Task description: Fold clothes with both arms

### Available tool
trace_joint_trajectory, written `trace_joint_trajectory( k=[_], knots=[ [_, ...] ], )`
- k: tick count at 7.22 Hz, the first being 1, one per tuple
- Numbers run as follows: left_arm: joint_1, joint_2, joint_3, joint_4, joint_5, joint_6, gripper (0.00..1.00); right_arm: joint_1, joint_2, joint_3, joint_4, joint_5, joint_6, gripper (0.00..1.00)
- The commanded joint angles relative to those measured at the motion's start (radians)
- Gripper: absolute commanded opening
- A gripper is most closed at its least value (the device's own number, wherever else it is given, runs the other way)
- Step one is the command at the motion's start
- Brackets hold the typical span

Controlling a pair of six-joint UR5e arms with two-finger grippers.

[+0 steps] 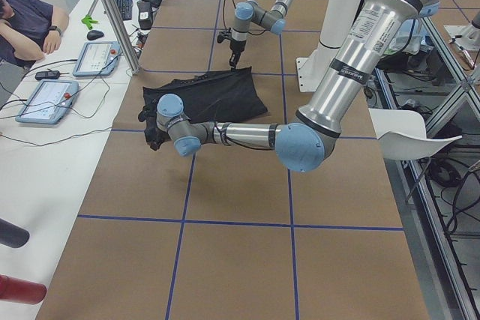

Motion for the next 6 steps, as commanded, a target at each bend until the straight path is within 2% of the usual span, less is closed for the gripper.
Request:
trace_joint_trajectory(
  k=[1, 2, 4, 5, 6],
  knots=[
    [0.000, 0.001, -0.001, -0.001, -0.001, 0.000, 1.00, -0.082, -0.044, 0.154, -0.127, -0.021, 0.018, 0.00],
    [0.000, -0.001, -0.001, 0.000, -0.002, 0.000, 1.00, -0.119, -0.056, 0.187, -0.141, -0.050, 0.044, 0.00],
    [0.000, 0.004, -0.003, -0.001, -0.002, 0.000, 1.00, -0.132, -0.062, 0.189, -0.143, -0.055, 0.046, 0.00],
    [0.000, 0.007, -0.003, -0.003, -0.004, 0.000, 1.00, -0.126, -0.064, 0.186, -0.143, -0.058, 0.041, 0.75],
    [0.000, 0.007, -0.004, -0.003, -0.004, 0.000, 1.00, -0.107, -0.068, 0.187, -0.143, -0.059, 0.034, 1.00]
  ],
)
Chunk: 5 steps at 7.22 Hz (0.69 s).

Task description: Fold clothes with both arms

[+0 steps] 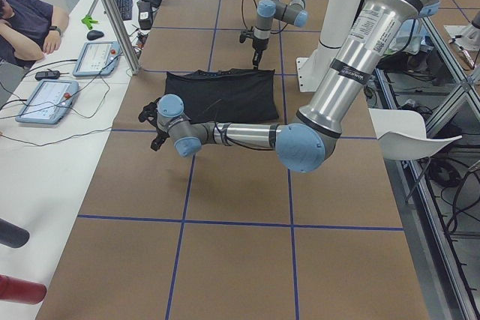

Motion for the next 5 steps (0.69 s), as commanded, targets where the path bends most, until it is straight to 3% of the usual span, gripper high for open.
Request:
trace_joint_trajectory(
  k=[1, 3, 5],
  knots=[
    [0.000, 0.001, -0.001, -0.001, -0.001, 0.000, 1.00, 0.037, -0.001, -0.009, -0.023, 0.002, -0.022, 1.00],
    [0.000, 0.001, -0.003, -0.001, -0.001, 0.000, 1.00, 0.048, 0.021, -0.029, -0.050, -0.004, -0.096, 1.00],
    [0.000, 0.001, -0.001, -0.001, -0.001, 0.000, 1.00, 0.042, 0.122, -0.130, -0.085, 0.006, -0.195, 1.00]
  ],
)
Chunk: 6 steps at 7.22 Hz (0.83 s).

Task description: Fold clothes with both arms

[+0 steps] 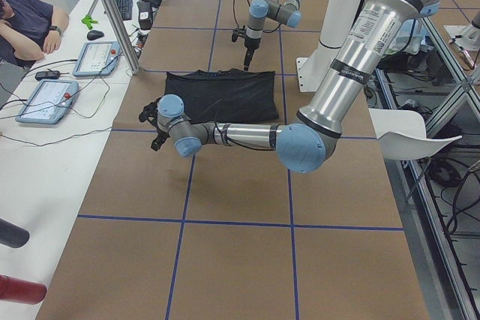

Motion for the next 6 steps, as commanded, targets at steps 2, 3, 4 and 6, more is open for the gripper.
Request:
trace_joint_trajectory(
  k=[2, 3, 4, 6],
  knots=[
    [0.002, 0.000, 0.003, 0.000, 0.000, 0.000, 1.00, -0.051, 0.134, -0.038, -0.227, -0.002, -0.264, 0.99],
    [0.002, 0.000, 0.003, 0.000, 0.000, 0.000, 1.00, -0.077, 0.142, -0.035, -0.282, -0.033, -0.329, 0.96],
    [0.002, 0.000, 0.004, 0.002, 0.000, 0.000, 1.00, -0.127, 0.144, -0.038, -0.341, -0.113, -0.401, 0.84],
    [0.002, 0.000, 0.006, 0.002, 0.000, 0.000, 1.00, -0.145, 0.141, -0.047, -0.364, -0.134, -0.472, 0.55]
  ],
)
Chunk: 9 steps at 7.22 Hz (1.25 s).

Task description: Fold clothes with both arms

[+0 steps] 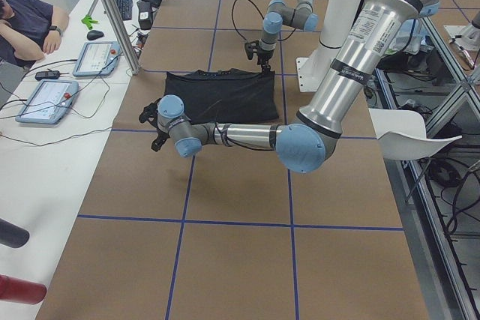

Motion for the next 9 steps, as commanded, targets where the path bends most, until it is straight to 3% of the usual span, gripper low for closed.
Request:
trace_joint_trajectory(
  k=[1, 4, 5, 7, 9],
  knots=[
    [0.000, 0.000, 0.000, -0.001, -0.002, 0.000, 1.00, -0.016, -0.002, -0.013, -0.017, -0.019, -0.067, 0.50],
    [0.002, 0.000, 0.000, 0.000, 0.000, 0.002, 1.00, -0.024, 0.001, -0.018, -0.014, -0.045, -0.078, 0.42],
    [0.002, 0.000, 0.000, 0.000, -0.002, 0.002, 1.00, -0.024, 0.003, -0.018, -0.016, -0.043, -0.078, 0.33],
    [0.002, 0.000, 0.000, -0.001, 0.000, 0.002, 1.00, -0.024, 0.003, -0.015, -0.017, -0.042, -0.078, 0.02],
    [0.002, 0.000, 0.000, -0.001, 0.000, 0.002, 1.00, -0.022, -0.002, -0.001, -0.019, -0.034, -0.076, 0.00]
  ],
)
